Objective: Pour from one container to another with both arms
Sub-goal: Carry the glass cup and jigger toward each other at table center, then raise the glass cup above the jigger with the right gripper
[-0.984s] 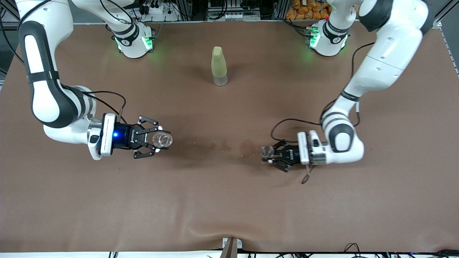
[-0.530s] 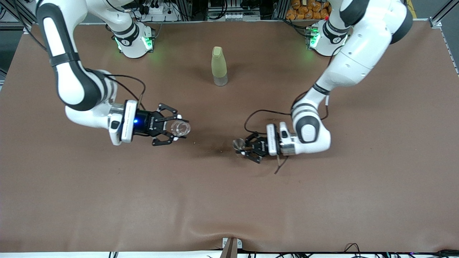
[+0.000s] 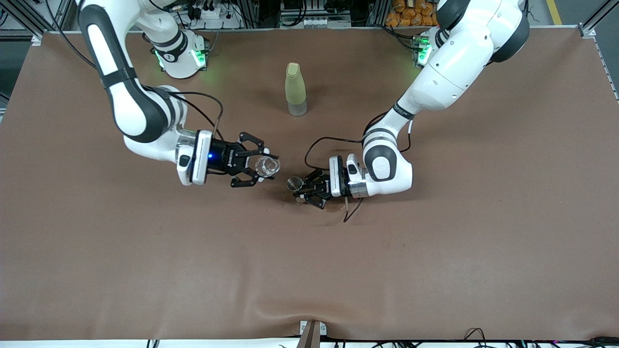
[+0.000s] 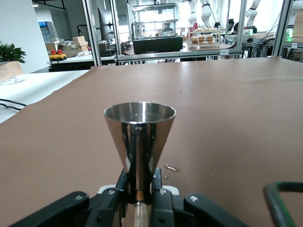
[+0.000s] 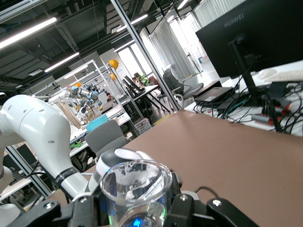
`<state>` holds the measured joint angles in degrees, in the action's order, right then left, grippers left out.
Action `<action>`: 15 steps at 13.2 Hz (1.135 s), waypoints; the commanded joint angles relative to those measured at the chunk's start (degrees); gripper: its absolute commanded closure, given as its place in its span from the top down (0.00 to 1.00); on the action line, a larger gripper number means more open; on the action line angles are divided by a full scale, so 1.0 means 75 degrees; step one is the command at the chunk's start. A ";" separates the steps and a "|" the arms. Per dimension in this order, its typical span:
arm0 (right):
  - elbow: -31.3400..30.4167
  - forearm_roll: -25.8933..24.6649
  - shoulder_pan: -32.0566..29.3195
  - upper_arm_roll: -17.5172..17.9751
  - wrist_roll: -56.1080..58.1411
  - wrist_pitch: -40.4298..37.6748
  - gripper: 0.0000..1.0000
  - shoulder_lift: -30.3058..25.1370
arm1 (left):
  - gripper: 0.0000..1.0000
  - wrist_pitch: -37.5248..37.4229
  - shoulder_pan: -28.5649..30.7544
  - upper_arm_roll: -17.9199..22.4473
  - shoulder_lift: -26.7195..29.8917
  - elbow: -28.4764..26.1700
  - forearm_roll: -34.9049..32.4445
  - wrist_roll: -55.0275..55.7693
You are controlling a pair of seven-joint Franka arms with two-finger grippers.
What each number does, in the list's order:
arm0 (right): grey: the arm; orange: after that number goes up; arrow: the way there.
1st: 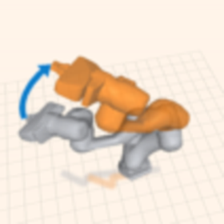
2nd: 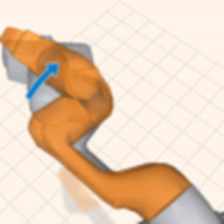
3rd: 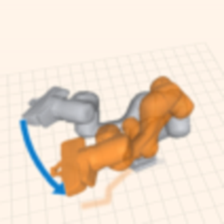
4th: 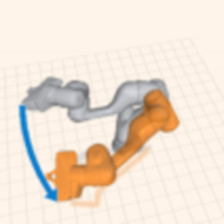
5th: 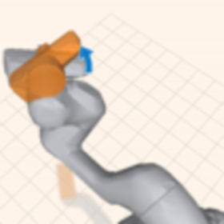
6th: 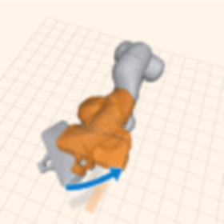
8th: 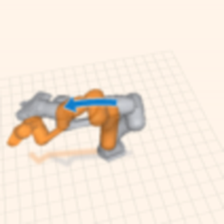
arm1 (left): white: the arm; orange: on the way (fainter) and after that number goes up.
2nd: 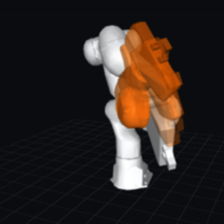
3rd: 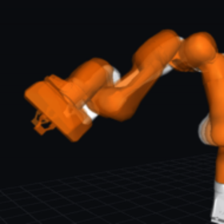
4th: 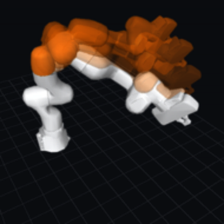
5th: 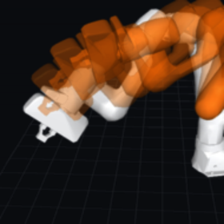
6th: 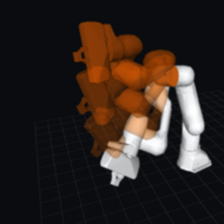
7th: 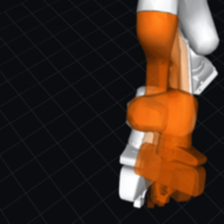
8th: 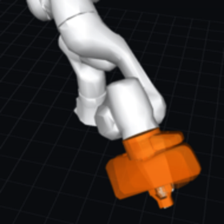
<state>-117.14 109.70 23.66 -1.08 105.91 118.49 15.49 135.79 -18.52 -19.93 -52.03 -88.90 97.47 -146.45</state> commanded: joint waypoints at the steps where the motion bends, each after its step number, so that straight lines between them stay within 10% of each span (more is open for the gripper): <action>1: -0.0388 0.0302 0.0208 -0.0020 -0.0036 0.0056 0.24 -0.0249 | 0.00 0.0117 -0.0132 0.0068 -0.0047 0.0287 0.0456 -0.0172; 15: 0.0138 0.1626 0.0853 -0.0021 0.0726 0.0853 0.23 0.0301 | 0.00 0.0117 -0.0143 0.0056 0.0012 0.0275 0.0937 -0.0277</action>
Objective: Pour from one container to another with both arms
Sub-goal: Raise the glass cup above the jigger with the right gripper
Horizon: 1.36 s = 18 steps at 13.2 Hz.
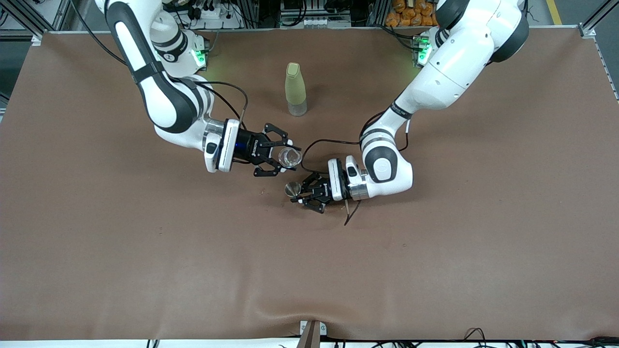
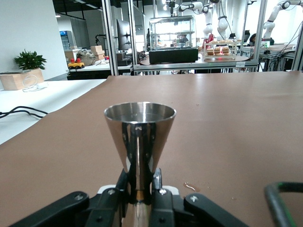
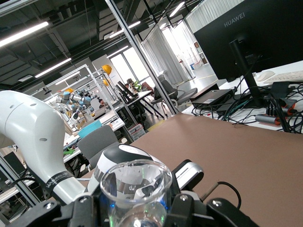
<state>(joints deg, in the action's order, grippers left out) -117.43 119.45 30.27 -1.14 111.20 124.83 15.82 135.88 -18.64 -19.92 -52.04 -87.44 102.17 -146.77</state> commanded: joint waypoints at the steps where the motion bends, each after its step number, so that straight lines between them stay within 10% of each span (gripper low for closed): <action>1: 0.0200 0.0420 -0.0052 -0.0012 -0.0002 0.0008 0.23 0.0432 | 0.00 0.0105 -0.0163 0.0054 0.0024 0.0092 0.0322 -0.0224; 18: 0.0165 0.2481 0.0651 0.0012 -0.1232 0.0875 0.23 0.0949 | 0.00 0.0105 -0.0105 0.0066 -0.0011 0.0057 0.0358 -0.0247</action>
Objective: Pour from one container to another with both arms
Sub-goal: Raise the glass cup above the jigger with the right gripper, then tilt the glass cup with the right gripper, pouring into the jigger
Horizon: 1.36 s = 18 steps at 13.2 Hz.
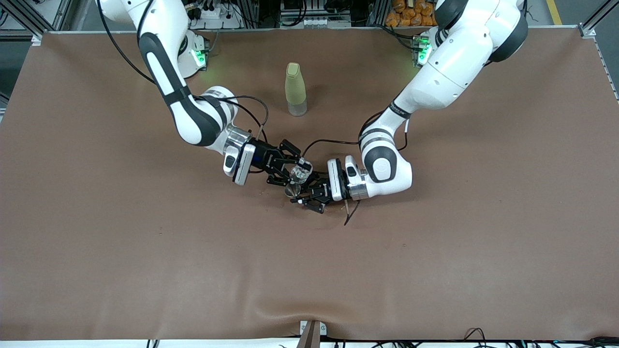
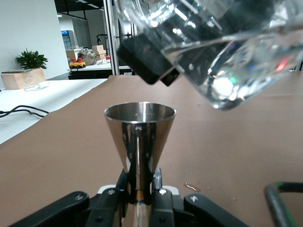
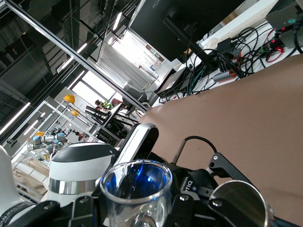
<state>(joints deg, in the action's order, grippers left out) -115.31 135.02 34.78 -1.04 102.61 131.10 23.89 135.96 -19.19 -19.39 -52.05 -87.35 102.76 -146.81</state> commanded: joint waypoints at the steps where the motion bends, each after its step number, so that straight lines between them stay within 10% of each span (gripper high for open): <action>1: -0.0118 0.0547 0.0051 -0.0001 -0.0169 0.0040 0.23 -0.0127 | 0.00 0.0095 -0.0020 -0.0005 -0.0009 0.0034 0.0279 -0.0254; 18: 0.0035 0.1251 0.0426 0.0092 -0.1997 0.1293 0.22 -0.0280 | 0.00 0.0060 0.0121 -0.0005 -0.0032 -0.0060 0.0267 -0.0324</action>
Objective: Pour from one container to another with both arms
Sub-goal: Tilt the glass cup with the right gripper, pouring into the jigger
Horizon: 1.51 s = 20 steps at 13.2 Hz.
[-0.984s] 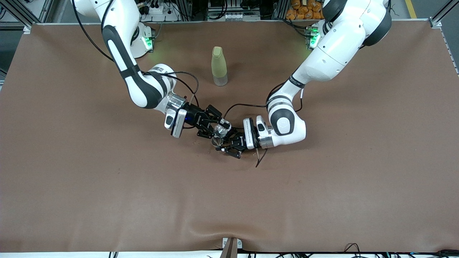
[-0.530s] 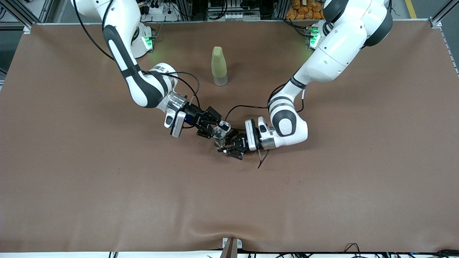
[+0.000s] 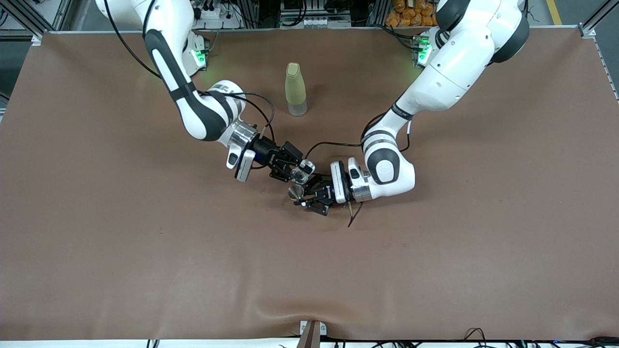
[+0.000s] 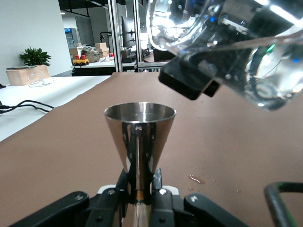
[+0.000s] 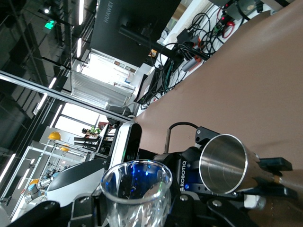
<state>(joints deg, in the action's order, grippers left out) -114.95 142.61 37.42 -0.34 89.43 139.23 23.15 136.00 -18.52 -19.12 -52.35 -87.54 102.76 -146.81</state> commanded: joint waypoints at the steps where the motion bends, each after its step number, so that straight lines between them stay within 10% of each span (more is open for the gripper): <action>1: 0.0010 0.0471 0.0085 -0.0002 -0.0357 0.0198 0.22 -0.0169 | 0.00 0.0042 0.0044 -0.0041 0.0007 -0.0081 0.0279 -0.0405; 20: 0.0140 0.0625 0.0038 0.0045 -0.1858 0.0210 0.22 -0.0145 | 0.00 0.0019 0.0079 -0.0041 0.0042 -0.0222 0.0279 -0.0441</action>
<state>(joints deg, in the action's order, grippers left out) -113.90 144.67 37.51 0.04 75.92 140.06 22.91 136.00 -18.17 -19.11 -52.43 -88.73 102.76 -147.78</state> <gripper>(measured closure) 0.502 0.789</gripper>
